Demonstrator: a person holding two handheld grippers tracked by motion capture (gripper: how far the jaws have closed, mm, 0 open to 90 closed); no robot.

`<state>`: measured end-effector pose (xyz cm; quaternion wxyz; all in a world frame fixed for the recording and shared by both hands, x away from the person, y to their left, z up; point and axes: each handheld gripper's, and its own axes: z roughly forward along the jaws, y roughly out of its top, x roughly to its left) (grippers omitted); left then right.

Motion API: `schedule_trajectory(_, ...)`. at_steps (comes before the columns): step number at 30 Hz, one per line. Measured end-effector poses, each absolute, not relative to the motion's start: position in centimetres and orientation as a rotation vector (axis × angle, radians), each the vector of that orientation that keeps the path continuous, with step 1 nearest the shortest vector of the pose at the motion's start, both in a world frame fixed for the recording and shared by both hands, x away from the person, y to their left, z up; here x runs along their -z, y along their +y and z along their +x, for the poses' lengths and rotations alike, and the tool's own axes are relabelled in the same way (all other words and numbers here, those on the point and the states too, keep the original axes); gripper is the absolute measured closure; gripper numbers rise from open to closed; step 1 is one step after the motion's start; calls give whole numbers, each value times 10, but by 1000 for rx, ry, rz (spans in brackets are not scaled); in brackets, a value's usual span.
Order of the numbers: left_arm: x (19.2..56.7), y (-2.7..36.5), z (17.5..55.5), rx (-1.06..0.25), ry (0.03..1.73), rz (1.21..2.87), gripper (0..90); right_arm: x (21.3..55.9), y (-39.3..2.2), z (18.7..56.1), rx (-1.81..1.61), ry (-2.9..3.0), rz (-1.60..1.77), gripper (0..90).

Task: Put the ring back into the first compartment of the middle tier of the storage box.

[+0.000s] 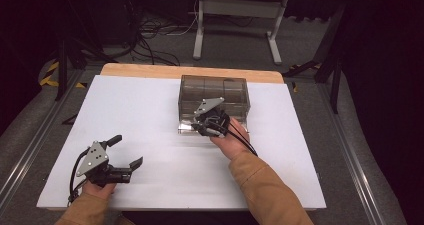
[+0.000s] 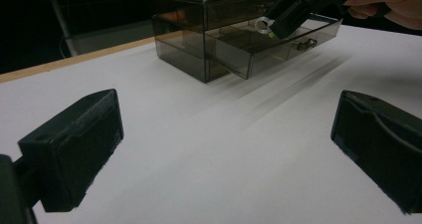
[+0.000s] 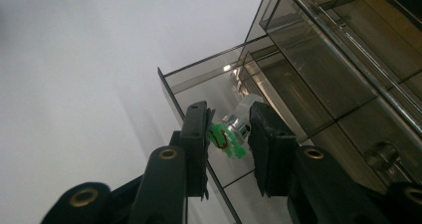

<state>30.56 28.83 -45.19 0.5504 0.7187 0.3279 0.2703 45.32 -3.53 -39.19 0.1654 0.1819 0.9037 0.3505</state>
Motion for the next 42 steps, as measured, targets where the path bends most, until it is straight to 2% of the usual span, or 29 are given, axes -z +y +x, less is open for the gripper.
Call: schedule_trajectory(42, 452, 288, 306, -638, 769, 1703, 9, 415, -17, 468, -1002, 2551, 569, 692)
